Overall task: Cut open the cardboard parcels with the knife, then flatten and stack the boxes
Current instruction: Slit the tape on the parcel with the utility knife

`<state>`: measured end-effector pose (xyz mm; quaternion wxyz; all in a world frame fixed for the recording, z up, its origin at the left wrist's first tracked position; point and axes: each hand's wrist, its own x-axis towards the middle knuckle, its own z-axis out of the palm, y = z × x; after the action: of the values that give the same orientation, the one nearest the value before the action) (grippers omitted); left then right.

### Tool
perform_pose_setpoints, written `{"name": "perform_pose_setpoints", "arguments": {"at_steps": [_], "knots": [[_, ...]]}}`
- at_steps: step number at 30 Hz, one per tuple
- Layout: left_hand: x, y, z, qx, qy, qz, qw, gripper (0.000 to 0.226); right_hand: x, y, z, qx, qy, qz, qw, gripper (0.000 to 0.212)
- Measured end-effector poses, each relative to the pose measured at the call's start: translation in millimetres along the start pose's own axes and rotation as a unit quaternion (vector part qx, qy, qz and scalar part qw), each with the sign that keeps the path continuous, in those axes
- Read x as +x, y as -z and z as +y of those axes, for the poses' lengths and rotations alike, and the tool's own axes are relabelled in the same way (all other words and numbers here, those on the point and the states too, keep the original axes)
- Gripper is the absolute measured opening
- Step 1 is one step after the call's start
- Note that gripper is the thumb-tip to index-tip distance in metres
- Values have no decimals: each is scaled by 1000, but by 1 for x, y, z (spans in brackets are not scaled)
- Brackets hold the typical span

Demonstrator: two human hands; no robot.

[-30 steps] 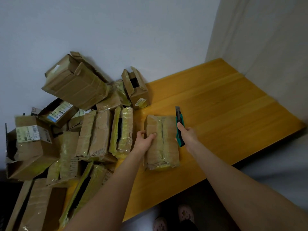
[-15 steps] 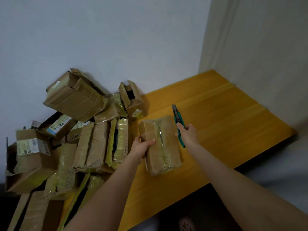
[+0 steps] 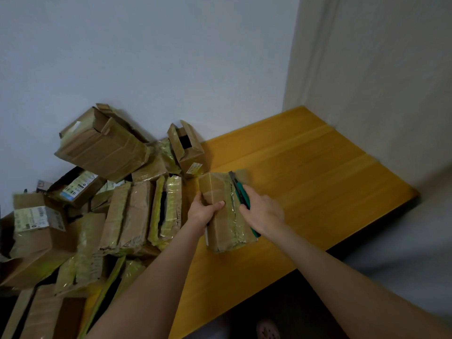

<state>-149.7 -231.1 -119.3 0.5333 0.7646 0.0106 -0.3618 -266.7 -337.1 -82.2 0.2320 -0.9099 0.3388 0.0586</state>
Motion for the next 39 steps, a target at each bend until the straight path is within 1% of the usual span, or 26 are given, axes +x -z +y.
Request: {"name": "perform_pose_setpoints", "arguments": {"at_steps": [4,12,19,25,29,34,39], "knots": [[0,0,-1,3,1,6,1000,91,4,5,-3,-103,10,-4,995,55],[-2,-5,-3,13,2,9,1000,85,2,9,-8,-176,12,-11,984,44],[0,-6,-6,23,-2,22,999,82,2,9,-11,-173,17,-16,985,36],[1,-9,-11,31,12,30,999,81,-2,4,-13,-191,20,-26,981,36],[6,-5,-14,26,23,35,999,75,-13,-12,-6,-161,23,-47,986,29],[9,-11,-12,62,-7,23,998,82,-14,-15,1,-165,6,-89,982,28],[11,-15,-10,97,-29,43,994,85,-11,-5,8,-128,-11,-123,984,31]]}}
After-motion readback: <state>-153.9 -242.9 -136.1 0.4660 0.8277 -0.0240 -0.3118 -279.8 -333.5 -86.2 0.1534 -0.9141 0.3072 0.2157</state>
